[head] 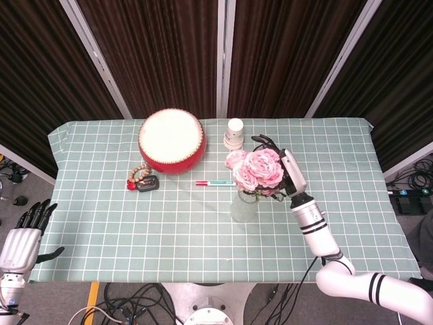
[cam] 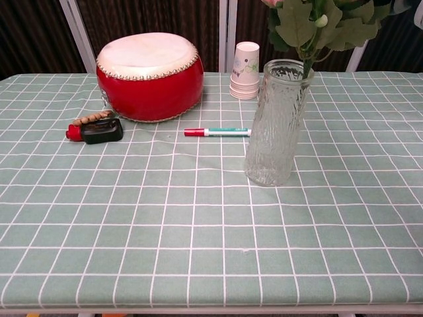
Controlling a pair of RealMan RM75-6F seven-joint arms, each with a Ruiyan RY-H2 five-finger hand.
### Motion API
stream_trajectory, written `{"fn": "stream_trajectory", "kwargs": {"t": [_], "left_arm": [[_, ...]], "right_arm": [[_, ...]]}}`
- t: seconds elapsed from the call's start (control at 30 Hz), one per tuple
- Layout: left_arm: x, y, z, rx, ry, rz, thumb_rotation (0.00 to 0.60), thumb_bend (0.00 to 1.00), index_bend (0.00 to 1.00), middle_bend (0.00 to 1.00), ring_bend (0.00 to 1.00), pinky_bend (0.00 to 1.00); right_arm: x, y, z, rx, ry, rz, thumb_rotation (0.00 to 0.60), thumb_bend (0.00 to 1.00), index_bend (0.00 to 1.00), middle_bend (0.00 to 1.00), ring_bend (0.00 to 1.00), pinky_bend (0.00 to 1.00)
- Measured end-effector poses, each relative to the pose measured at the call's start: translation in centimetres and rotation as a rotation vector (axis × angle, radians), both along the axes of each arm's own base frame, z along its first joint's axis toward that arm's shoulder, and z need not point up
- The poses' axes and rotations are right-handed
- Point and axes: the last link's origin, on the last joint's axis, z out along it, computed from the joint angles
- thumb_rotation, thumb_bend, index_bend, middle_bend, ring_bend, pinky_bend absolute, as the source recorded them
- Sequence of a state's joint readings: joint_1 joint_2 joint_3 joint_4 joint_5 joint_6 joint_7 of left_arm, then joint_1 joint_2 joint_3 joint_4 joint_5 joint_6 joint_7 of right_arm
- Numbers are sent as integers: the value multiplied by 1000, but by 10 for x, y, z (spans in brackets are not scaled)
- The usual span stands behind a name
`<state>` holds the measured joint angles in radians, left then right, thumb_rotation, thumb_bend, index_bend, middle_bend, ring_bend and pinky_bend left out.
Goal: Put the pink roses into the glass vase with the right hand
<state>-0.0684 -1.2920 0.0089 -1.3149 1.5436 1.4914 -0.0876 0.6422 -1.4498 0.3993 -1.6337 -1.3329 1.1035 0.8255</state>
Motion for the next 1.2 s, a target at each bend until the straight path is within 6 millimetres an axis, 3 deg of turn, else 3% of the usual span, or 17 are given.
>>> {"fn": "stream_trajectory", "kwargs": {"t": [0.5,0.9,1.2], "left_arm": [[0,-1,2,2,3,4,600,0,73,0,0,163],[-1,-1,2,3,2,6,600,0,73,0,0,162],[-3,-2,2,3,-3,10,600,0,73,0,0,163]], "right_arm": [[-15,-2,-16,68,77,41,600,0,329,350,3,0],[-24,0,-22,102,107,46,600,0,239,238,0,0],[-36,6,-16,78,128,46,600,0,27,70,0,0]]}}
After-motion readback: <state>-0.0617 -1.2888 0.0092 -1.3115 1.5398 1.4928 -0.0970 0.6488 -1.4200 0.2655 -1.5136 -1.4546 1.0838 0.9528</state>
